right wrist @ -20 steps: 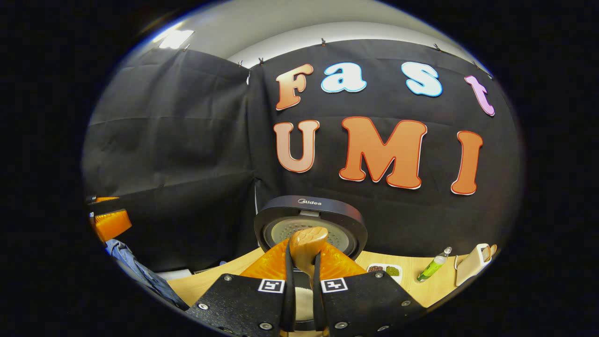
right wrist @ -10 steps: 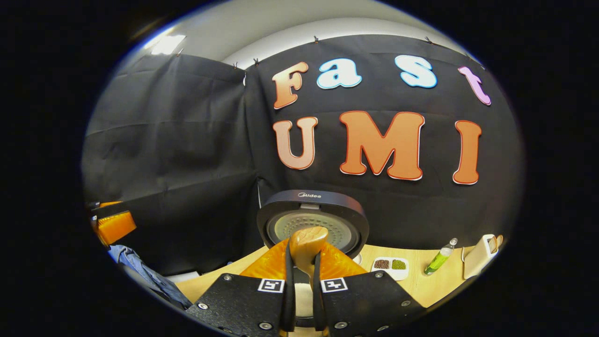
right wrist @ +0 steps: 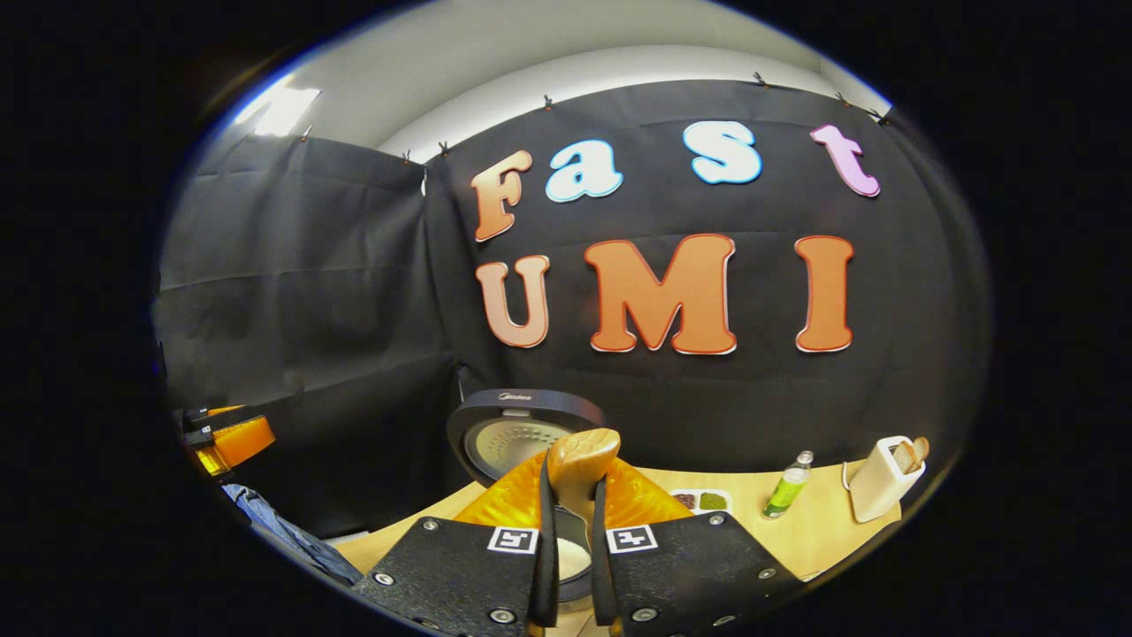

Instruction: Close the left gripper, press the button to open the rice cooker; take a wooden spoon from the chopstick holder with the right hand, scoop a spoonful of rice and pour it into the rice cooker, then put the wooden spoon back into the chopstick holder.

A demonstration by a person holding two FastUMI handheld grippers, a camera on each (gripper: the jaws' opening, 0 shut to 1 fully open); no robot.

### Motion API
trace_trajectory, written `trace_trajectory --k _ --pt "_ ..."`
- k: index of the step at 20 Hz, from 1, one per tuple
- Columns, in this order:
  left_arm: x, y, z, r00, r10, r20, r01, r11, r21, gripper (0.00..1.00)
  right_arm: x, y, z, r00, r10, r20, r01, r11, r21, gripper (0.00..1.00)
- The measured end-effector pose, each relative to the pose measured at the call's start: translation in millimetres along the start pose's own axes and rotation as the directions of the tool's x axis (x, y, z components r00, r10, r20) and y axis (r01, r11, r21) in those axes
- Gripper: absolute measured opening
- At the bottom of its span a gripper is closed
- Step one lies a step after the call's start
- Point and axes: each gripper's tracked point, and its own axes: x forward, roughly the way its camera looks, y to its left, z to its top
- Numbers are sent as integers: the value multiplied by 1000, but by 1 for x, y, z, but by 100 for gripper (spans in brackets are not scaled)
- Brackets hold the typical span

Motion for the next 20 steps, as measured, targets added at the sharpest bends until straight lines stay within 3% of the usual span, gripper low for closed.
trace_trajectory --k 9,14,15,20 --pt "0 -26 4 1000 0 19 0 1000 9 97 -82 -118 5 978 -209 25 209 978 20 14" --pt "-3 -42 8 1000 11 23 -12 1000 29 99 -119 -183 -21 947 -320 -6 319 943 95 10" --pt "-4 -47 9 1000 9 24 -10 1000 29 100 -124 -195 -29 941 -337 -16 337 935 110 14" --pt "-12 -71 7 1000 5 9 -5 1000 24 100 -139 -241 -84 914 -394 -97 405 897 176 14"
